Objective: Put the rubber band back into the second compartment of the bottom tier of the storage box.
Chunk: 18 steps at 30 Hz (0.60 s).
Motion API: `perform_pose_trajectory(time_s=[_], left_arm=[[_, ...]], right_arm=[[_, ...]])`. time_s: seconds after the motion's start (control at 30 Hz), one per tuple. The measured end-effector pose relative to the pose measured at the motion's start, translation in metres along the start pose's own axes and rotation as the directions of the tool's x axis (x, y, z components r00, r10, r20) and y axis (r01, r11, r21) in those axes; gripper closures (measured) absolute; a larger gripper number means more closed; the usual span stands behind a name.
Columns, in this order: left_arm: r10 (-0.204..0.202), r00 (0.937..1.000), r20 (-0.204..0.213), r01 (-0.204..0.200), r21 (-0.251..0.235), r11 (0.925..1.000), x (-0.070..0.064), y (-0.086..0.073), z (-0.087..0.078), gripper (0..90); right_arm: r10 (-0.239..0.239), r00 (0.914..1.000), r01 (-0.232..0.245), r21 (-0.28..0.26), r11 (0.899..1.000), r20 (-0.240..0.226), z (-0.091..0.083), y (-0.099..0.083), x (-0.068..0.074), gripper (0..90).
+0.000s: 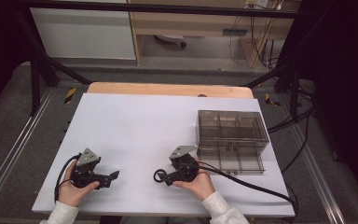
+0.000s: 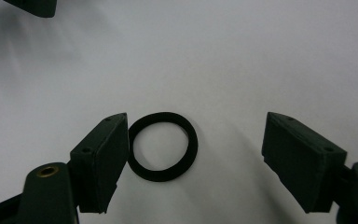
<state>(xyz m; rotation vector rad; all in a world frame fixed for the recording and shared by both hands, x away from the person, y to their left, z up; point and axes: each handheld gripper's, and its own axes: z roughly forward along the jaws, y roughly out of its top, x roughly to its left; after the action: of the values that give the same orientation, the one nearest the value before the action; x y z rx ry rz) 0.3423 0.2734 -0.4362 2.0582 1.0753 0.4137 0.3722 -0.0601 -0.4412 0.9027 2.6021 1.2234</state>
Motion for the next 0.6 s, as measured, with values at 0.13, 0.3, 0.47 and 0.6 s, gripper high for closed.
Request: perform_pose_trajectory(time_s=[0.13,0.3,0.47,0.6], left_arm=[[-0.005,1.0,0.0,0.005,-0.004,1.0,0.0012,0.0004,-0.0006,5.3],[-0.006,1.0,0.003,0.006,-0.003,1.0,0.0016,0.0002,-0.0003,5.3],[-0.007,1.0,0.001,0.007,-0.003,1.0,0.0019,0.0003,-0.0004,5.3],[-0.006,1.0,-0.001,0.006,-0.002,1.0,0.0024,-0.0001,-0.0004,5.3]], right_arm=[[-0.002,1.0,0.002,0.002,1.0,0.01,0.0013,-0.0014,0.001,31.3],[0.01,0.9999,-0.01,0.018,1.0,0.005,0.0035,-0.003,0.001,41.5],[0.012,0.9999,-0.012,0.02,1.0,0.005,0.0045,-0.0038,0.0012,50.9],[0.01,0.9999,-0.01,0.023,1.0,0.013,0.0054,-0.0043,0.001,56.6]])
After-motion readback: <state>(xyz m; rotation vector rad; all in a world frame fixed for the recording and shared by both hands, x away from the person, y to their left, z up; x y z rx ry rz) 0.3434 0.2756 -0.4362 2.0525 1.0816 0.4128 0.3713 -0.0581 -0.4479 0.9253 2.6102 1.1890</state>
